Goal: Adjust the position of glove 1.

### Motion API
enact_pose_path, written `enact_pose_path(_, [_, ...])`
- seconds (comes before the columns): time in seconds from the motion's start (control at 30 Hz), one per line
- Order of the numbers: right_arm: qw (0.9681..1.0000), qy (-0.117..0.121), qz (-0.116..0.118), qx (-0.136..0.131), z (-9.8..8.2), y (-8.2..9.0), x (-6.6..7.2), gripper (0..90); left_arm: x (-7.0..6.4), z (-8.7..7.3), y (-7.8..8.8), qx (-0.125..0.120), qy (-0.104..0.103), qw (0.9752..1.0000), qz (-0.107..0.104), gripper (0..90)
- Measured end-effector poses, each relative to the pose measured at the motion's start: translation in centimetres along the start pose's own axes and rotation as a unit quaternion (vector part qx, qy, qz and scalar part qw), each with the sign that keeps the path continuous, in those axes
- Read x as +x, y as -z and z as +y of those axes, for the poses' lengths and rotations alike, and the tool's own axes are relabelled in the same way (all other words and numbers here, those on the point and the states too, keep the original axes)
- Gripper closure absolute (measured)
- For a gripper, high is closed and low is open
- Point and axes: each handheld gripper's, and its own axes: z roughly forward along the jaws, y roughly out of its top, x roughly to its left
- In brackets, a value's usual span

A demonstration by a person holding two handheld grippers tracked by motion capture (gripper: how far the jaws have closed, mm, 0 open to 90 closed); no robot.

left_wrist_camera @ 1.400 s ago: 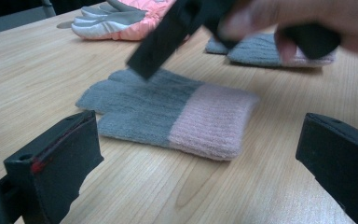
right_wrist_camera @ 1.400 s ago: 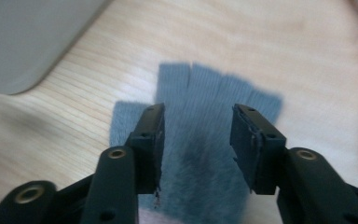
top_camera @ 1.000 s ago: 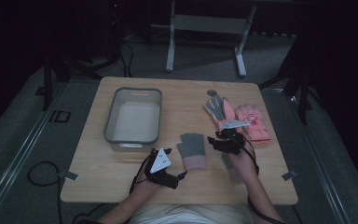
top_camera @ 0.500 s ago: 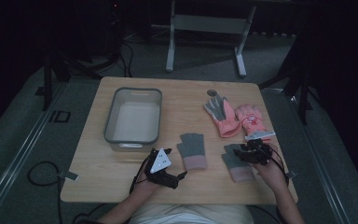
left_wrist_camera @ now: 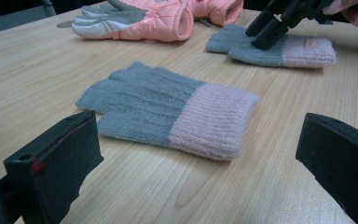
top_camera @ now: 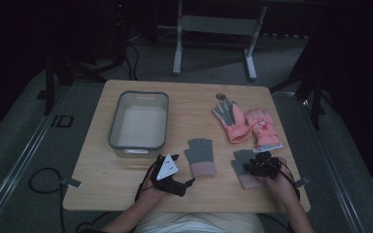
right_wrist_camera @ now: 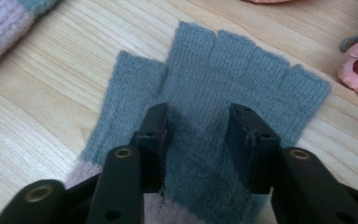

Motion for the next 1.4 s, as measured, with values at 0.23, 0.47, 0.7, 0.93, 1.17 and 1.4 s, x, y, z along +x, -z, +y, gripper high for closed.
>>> enact_pose_path(0.23, [0.9999,-0.012,-0.012,-0.001,0.1,-0.1,0.7,78.8,0.0,0.0,0.0,-0.001,-0.001,1.0,0.001,0.0])
enact_pose_path(0.47, [0.9988,-0.043,-0.023,-0.002,0.1,0.0,1.0,81.0,0.0,0.0,0.0,-0.002,-0.002,1.0,0.001,0.0])
enact_pose_path(0.7, [0.9967,-0.073,-0.021,-0.027,1.3,1.4,1.0,82.0,0.0,0.0,0.0,-0.002,0.001,1.0,0.002,0.0])
enact_pose_path(0.93, [0.9947,-0.08,-0.031,-0.057,4.2,3.5,1.4,81.9,0.0,0.0,0.0,-0.002,0.0,1.0,0.002,0.0])
enact_pose_path(1.17, [0.9934,-0.068,-0.033,-0.086,7.3,5.4,2.5,81.9,0.0,0.0,0.0,-0.002,-0.003,1.0,0.002,0.0])
enact_pose_path(1.4, [0.9918,-0.059,-0.03,-0.109,10.3,6.7,4.0,81.9,-0.1,0.0,0.0,-0.002,-0.004,1.0,0.001,0.0])
